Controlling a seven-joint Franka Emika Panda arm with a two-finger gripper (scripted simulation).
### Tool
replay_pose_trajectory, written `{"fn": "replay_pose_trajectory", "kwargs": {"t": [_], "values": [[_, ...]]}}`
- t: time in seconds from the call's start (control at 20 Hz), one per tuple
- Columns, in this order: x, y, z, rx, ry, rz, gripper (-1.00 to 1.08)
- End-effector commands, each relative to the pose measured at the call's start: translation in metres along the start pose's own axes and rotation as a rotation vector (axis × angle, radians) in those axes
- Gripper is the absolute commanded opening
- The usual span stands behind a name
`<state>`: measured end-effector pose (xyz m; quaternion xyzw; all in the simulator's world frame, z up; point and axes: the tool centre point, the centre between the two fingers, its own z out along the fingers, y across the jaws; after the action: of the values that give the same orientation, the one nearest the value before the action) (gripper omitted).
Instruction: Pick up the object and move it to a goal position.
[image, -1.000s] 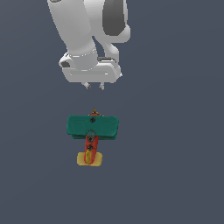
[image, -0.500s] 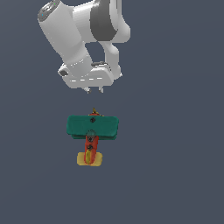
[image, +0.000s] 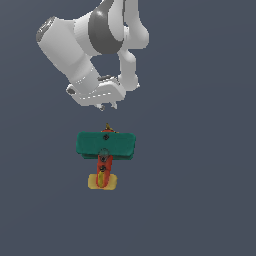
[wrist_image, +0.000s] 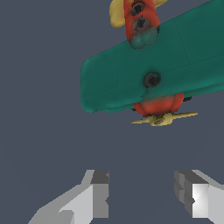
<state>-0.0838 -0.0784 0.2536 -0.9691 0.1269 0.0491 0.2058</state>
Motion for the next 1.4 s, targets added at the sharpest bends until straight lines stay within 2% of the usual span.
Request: {"fn": "replay_pose_trajectory", "kwargs": {"t": [0.0,0.65,1.35], "values": [[0.001,0.003,0.003,0.036,0.000,0.009,0.28],[0.009,0.017,0.018,0.214,0.019,0.059,0.28],[0.020,0.035,0.029,0.397,0.079,0.117,0.28]]}}
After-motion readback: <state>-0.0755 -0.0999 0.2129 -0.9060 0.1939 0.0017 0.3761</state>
